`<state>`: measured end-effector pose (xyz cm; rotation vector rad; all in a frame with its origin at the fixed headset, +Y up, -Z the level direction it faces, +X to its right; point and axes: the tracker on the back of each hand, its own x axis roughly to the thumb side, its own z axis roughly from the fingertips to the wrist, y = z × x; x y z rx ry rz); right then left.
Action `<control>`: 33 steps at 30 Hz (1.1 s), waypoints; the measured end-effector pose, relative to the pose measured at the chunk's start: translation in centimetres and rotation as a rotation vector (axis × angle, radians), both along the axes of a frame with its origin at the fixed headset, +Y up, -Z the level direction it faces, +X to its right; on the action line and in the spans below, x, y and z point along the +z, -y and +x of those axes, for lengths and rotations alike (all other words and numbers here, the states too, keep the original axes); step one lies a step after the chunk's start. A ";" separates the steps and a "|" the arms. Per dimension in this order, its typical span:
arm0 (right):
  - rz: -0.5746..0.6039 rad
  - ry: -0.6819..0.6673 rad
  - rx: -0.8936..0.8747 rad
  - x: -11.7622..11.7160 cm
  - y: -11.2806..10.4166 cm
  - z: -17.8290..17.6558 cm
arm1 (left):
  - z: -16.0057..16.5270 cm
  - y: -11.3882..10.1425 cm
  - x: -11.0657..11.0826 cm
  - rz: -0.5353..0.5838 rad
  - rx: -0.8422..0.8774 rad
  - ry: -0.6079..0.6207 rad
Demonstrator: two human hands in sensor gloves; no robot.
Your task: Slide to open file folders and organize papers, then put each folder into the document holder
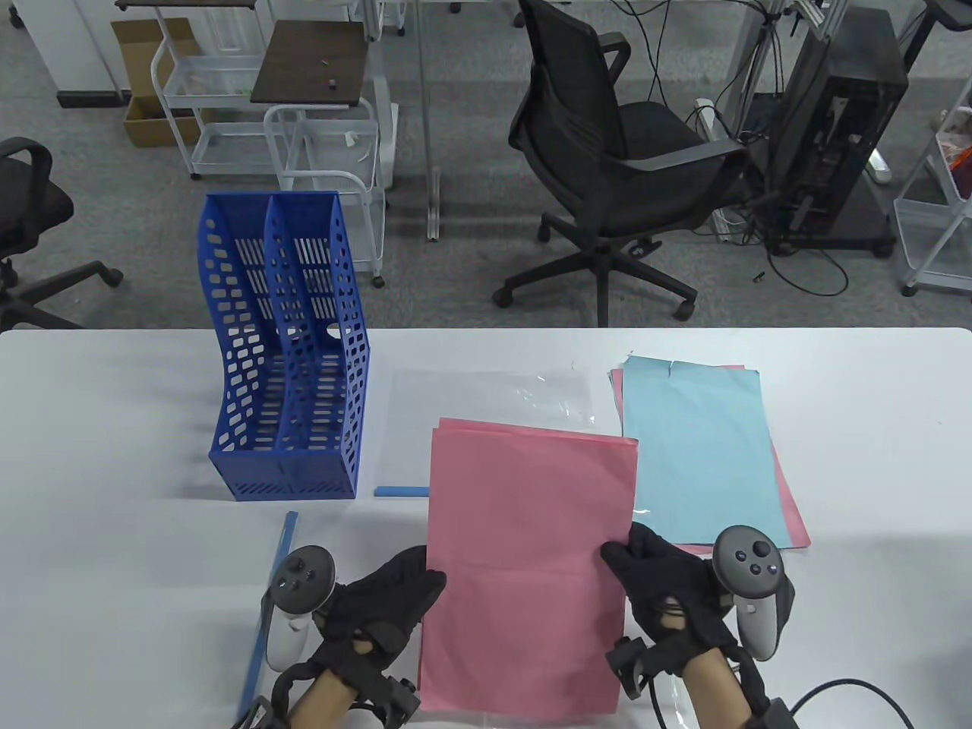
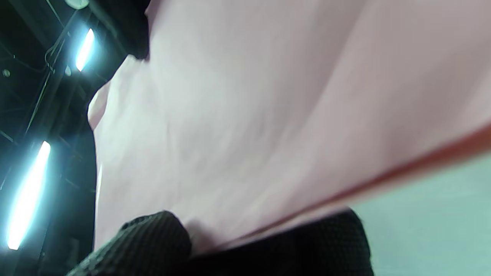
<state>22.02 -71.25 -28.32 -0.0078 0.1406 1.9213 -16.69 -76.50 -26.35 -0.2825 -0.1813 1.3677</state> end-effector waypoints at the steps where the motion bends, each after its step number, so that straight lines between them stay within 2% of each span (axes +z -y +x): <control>1: -0.022 -0.016 0.014 0.0 0.0 0.4 | 0.2 -0.1 -0.1 -0.005 0.003 -0.025; 5: -0.086 0.015 0.020 -0.3 0.4 1.5 | 1.5 -0.7 -0.5 -0.022 -0.078 -0.043; 9: -0.212 0.013 0.054 -0.7 1.6 2.7 | 3.2 -1.1 -1.0 -0.066 -0.229 -0.068; 17: -0.369 0.033 0.210 -1.6 3.6 4.5 | 6.6 -0.9 -2.1 -0.170 -0.520 0.012; 23: -0.439 0.022 0.267 -1.9 4.5 5.5 | 8.2 -0.2 -2.1 -0.175 -0.632 0.056; 33: -0.462 0.005 0.379 -2.0 4.9 4.5 | 7.6 -0.4 -1.6 -0.198 -0.734 0.087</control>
